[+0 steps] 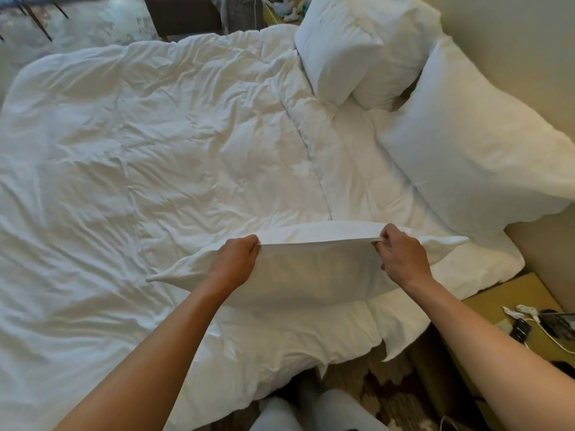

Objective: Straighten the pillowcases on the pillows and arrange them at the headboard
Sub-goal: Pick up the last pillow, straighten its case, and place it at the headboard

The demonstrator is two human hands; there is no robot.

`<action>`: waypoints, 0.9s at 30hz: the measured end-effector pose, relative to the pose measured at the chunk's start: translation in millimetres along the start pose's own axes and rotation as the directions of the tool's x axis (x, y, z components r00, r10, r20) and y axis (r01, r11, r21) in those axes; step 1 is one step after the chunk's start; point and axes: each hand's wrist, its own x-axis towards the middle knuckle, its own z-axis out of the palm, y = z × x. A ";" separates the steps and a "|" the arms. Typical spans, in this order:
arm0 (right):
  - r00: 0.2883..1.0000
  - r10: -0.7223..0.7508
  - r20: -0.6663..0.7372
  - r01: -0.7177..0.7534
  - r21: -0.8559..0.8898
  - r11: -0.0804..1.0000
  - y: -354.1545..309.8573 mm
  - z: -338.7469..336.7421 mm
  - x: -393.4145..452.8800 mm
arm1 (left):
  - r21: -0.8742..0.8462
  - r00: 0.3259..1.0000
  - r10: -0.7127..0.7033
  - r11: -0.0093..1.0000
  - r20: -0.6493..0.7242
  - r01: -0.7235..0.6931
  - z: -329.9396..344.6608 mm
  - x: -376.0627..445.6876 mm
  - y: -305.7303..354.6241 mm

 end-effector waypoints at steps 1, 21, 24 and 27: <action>0.999 0.032 0.032 -0.034 0.074 0.997 0.9 0.1 -3.1 | -0.006 1.000 -0.009 1.000 0.009 0.009 -0.5 -3.5 1.0; 0.916 -0.293 -0.273 0.344 0.162 0.925 111.6 -159.0 34.1 | 0.246 0.933 0.193 0.962 -0.305 -0.118 -36.2 26.3 212.9; 0.921 -0.237 -0.309 0.295 0.159 0.942 165.3 -195.3 39.8 | 0.252 0.912 0.275 0.947 -0.305 -0.201 -17.6 47.1 282.2; 0.948 -0.136 -0.289 0.196 0.190 0.962 224.6 -222.9 40.1 | 0.253 0.903 0.347 0.925 -0.252 -0.285 13.7 72.5 346.6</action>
